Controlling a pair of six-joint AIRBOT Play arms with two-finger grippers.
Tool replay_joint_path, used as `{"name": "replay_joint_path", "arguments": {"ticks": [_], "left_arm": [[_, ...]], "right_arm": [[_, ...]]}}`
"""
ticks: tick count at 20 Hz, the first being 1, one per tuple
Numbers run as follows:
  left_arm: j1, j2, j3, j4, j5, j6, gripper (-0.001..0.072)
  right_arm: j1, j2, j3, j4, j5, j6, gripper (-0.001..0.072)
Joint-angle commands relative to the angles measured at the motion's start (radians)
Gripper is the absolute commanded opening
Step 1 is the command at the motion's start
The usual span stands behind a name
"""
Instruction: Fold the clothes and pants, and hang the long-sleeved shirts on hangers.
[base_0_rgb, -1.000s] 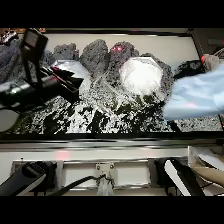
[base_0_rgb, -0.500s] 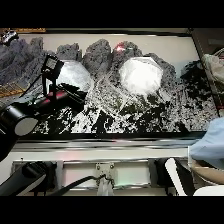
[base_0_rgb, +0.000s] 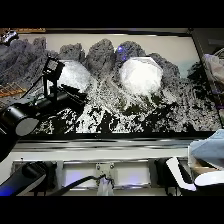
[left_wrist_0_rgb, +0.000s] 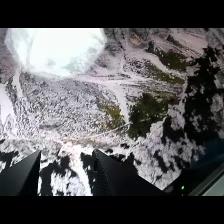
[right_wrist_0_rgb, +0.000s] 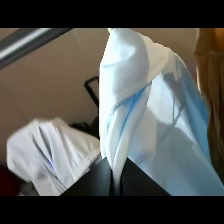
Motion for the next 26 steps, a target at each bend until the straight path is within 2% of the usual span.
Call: {"name": "replay_joint_path", "arguments": {"ticks": [1, 4, 9, 13, 14, 15, 16, 18, 20, 21, 23, 25, 26], "left_arm": [[0.0, 0.0, -0.001, 0.002, -0.016, 0.001, 0.033], [0.0, 0.0, -0.001, 0.002, -0.016, 0.001, 0.033], [0.0, -0.002, -0.002, 0.002, -0.016, 0.001, 0.033], [0.0, -0.003, -0.002, 0.002, -0.016, 0.001, 0.033], [0.0, -0.003, -0.002, 0.002, -0.017, 0.001, 0.0331], [0.0, -0.003, -0.002, 0.002, -0.018, 0.001, 0.033], [0.0, -0.003, -0.002, 0.002, -0.021, 0.001, 0.0331], [0.0, -0.003, -0.002, 0.002, -0.024, 0.001, 0.0331], [0.0, -0.003, -0.002, 0.002, -0.025, 0.001, 0.0331], [0.0, -0.003, -0.002, 0.002, -0.024, 0.001, 0.0331], [0.0, -0.003, -0.002, 0.034, 0.0, 0.001, 0.0331], [0.0, 0.0, -0.002, 0.114, 0.069, 0.001, 0.0331], [0.001, 0.006, -0.001, 0.151, 0.103, 0.001, 0.0331]], "right_arm": [[-0.105, -0.028, 0.0, 0.095, -0.11, 0.039, 0.0021], [-0.175, -0.044, 0.0, 0.167, -0.176, 0.035, 0.0021], [-0.278, -0.062, 0.0, 0.253, -0.139, 0.035, 0.0022], [-0.287, -0.062, 0.0, 0.25, -0.087, 0.032, 0.0031], [-0.287, -0.06, 0.0, 0.249, -0.089, 0.032, 0.0147], [-0.287, -0.06, 0.0, 0.245, -0.094, 0.032, 0.0309], [-0.287, -0.058, 0.0, 0.242, -0.108, 0.033, 0.0428], [-0.287, -0.045, 0.001, 0.233, -0.179, 0.032, 0.0431], [-0.287, -0.023, 0.001, 0.253, -0.309, 0.033, 0.0431], [-0.286, -0.011, 0.001, 0.314, -0.404, 0.033, 0.043], [-0.254, 0.012, 0.0, 0.55, -0.546, 0.032, 0.0421], [-0.146, 0.029, 0.001, 0.757, -0.578, 0.027, 0.0422], [-0.068, 0.033, 0.001, 0.831, -0.562, -0.018, 0.0422]]}}
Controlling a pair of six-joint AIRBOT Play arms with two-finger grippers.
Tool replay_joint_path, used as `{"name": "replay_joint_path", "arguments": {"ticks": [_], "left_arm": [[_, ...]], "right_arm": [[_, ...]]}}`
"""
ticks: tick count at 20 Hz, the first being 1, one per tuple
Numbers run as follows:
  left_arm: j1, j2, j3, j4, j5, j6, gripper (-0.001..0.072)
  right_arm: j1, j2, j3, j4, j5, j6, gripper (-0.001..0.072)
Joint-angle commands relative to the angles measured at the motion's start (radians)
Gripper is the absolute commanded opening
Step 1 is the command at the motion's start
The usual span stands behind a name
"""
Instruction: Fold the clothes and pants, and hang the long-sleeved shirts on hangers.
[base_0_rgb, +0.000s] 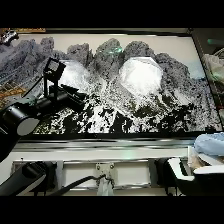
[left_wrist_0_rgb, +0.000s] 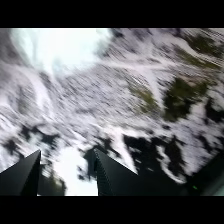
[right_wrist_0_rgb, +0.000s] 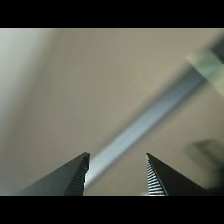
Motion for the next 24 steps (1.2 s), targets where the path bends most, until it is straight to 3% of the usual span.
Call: {"name": "replay_joint_path", "arguments": {"ticks": [1, 5, 6, 8, 11, 13, 16, 20, 24], "left_arm": [[0.004, 0.015, 0.0, 0.12, 0.114, 0.0, 0.0331], [0.07, 0.093, 0.0, 0.129, 0.174, 0.0, 0.0331], [0.101, 0.121, 0.0, 0.129, 0.174, 0.0, 0.0331], [0.177, 0.175, 0.0, 0.13, 0.187, 0.001, 0.0331], [0.298, 0.226, 0.015, 0.139, 0.221, 0.042, 0.0334], [0.348, 0.217, 0.053, 0.144, 0.211, 0.103, 0.0334], [0.368, 0.18, 0.118, 0.143, 0.218, 0.106, 0.0333], [0.366, 0.144, 0.14, 0.086, 0.314, 0.105, 0.0333], [0.367, 0.137, 0.139, 0.088, 0.312, 0.106, 0.0334]], "right_arm": [[0.217, 0.021, 0.0, 0.343, -0.064, -0.138, 0.0422], [0.672, -0.03, 0.0, 0.401, 0.184, -0.723, 0.0421], [0.779, -0.056, -0.001, 0.401, 0.287, -0.825, 0.0421], [0.964, -0.113, -0.011, 0.394, 0.479, -0.929, 0.0421], [1.204, -0.153, -0.096, 0.351, 0.599, -0.99, 0.0421], [1.347, -0.145, -0.196, 0.298, 0.573, -1.004, 0.0421], [1.519, -0.127, -0.34, 0.248, 0.485, -1.027, 0.0421], [1.634, -0.098, -0.497, 0.224, 0.376, -1.038, 0.042], [1.648, -0.089, -0.586, 0.216, 0.404, -1.035, 0.0418]]}}
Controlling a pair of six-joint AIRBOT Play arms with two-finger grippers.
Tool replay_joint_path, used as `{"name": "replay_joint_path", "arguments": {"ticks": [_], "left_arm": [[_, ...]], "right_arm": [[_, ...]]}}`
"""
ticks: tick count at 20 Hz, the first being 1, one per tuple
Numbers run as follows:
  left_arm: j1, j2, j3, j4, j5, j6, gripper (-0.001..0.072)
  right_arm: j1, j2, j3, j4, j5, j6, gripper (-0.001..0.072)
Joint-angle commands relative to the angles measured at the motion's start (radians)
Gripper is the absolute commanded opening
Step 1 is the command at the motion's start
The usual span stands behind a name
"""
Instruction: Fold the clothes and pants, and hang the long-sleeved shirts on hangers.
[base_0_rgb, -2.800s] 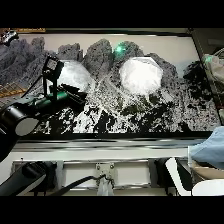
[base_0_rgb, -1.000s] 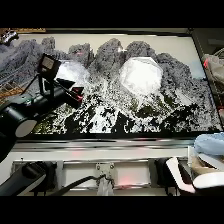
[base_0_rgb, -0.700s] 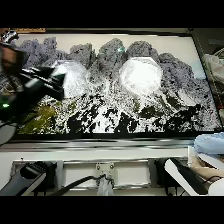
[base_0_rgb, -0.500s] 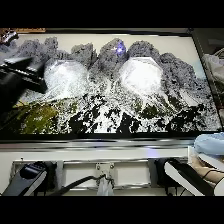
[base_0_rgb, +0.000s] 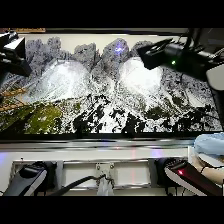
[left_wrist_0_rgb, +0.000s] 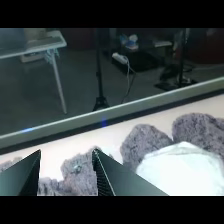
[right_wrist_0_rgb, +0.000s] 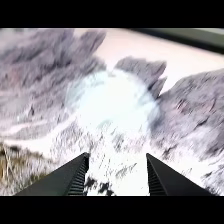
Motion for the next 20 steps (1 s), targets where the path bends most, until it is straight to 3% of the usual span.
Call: {"name": "replay_joint_path", "arguments": {"ticks": [1, 3, 20], "left_arm": [[0.003, -0.008, 0.005, -0.012, 0.019, 0.003, 0.0334], [0.003, -0.008, 0.005, -0.012, 0.019, 0.003, 0.0334], [0.003, -0.008, 0.005, -0.012, 0.019, 0.003, 0.0334]], "right_arm": [[0.032, 0.006, -0.068, -0.011, 0.061, -0.006, 0.0418], [0.032, 0.007, -0.068, -0.011, 0.143, -0.006, 0.0419], [0.032, 0.007, -0.068, -0.011, 0.131, -0.006, 0.0419]]}}
